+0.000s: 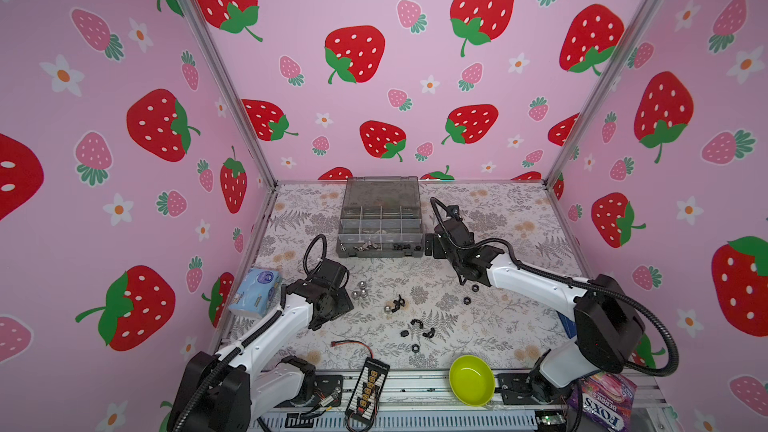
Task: Sort the screws and nuts into containers
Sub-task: 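Raise the right gripper from the box while the left gripper moves toward silver nuts, then lower the left gripper onto a silver hex nut and close it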
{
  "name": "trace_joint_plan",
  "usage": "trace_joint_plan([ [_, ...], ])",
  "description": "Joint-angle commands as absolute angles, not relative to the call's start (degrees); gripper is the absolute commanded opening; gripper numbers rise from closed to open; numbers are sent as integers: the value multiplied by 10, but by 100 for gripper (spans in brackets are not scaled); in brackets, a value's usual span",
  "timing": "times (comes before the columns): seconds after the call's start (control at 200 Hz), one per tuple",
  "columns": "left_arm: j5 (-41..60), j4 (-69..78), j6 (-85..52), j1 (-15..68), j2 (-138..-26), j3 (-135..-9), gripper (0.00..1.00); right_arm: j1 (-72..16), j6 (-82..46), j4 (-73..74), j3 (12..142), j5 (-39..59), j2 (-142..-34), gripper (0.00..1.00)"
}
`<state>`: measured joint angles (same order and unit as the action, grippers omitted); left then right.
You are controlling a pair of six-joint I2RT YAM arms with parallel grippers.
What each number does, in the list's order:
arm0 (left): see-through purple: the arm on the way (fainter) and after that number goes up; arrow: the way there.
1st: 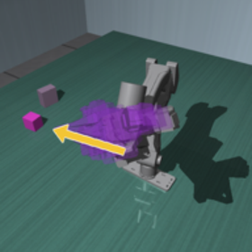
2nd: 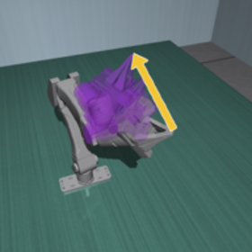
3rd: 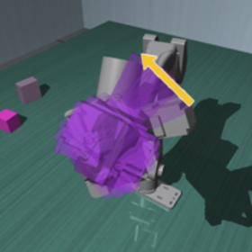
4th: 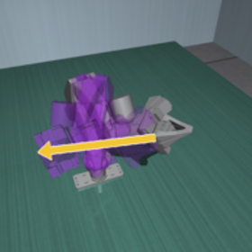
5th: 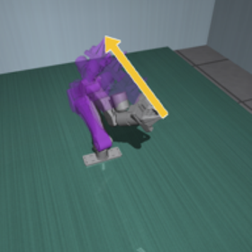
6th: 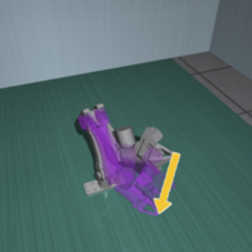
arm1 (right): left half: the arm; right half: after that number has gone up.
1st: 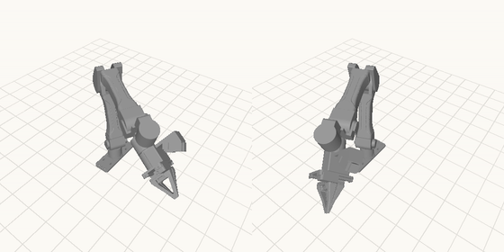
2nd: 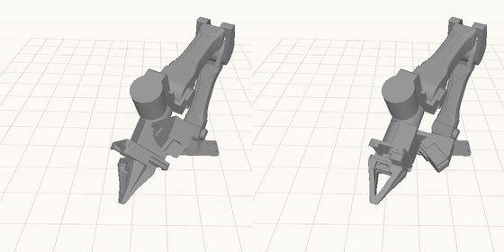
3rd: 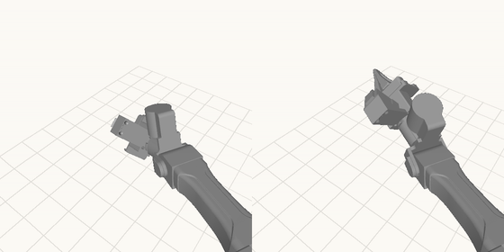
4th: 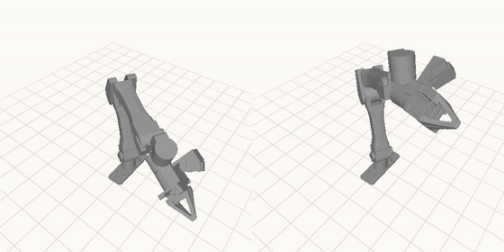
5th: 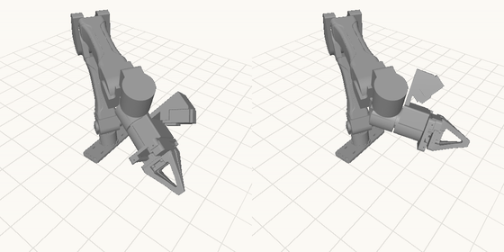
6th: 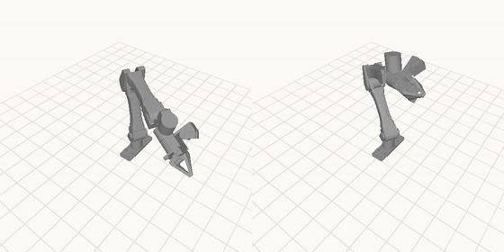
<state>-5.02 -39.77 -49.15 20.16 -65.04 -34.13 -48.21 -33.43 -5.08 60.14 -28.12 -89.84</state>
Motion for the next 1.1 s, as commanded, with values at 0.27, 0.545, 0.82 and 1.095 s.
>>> trace_joint_plan([
  [0.27,-87,-397,-468,183,-740,-385,68,-479,-349,-48,600,-299,-901,100],
  [0.545,-75,-370,-467,171,-787,-404,58,-479,-350,-48,608,-288,-911,100],
  [0.82,-61,-352,-482,171,-816,-410,50,-478,-348,-49,616,-276,-924,100],
  [1.095,-64,-360,-489,171,-817,-406,44,-477,-349,-52,622,-270,-933,100],
])
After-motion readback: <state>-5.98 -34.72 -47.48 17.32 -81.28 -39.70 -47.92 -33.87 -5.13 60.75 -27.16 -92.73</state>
